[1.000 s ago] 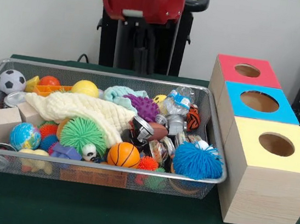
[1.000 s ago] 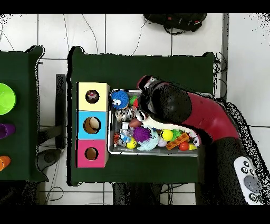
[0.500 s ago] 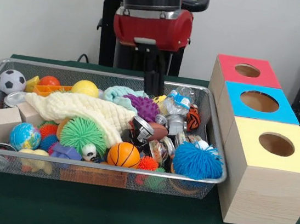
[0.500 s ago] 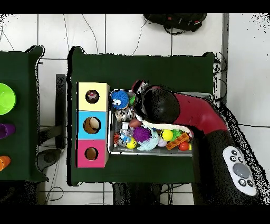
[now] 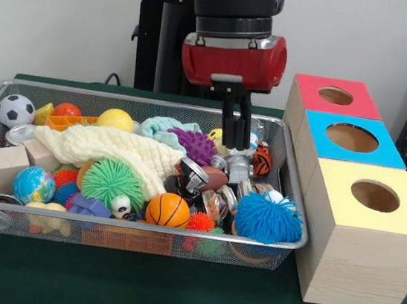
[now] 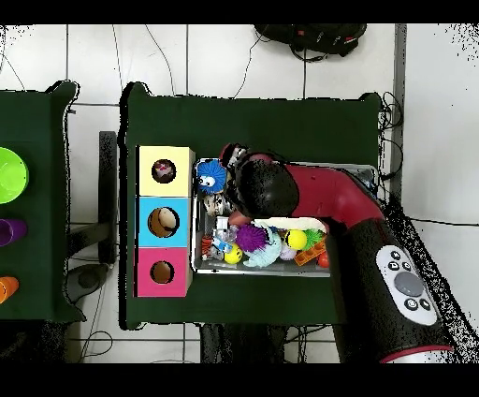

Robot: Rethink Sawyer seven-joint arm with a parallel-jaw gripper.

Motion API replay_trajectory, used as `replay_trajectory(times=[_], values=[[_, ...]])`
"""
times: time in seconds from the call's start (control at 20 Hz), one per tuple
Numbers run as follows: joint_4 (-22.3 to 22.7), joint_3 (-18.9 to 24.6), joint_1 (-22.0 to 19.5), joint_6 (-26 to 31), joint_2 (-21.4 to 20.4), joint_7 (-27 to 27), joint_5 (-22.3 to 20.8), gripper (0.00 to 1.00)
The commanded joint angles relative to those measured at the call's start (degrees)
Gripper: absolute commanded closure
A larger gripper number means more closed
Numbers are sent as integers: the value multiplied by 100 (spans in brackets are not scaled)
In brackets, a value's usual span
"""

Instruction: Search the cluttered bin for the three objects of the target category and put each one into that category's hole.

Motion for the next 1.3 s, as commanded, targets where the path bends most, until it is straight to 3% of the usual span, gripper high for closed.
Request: replay_trajectory(times=[0.05, 0.25, 0.55, 0.8, 1.05, 1.3], values=[[561, 553, -345, -326, 494, -730, -580, 100], [500, 485, -346, -322, 651, -647, -783, 100], [129, -126, 3, -302, 1090, -601, -1497, 100], [296, 41, -165, -444, 1056, -620, -1793, 100], [1017, 70, -382, -847, 751, -359, -2029, 100], [1678, 267, -669, -857, 321, -292, -1980, 100]])
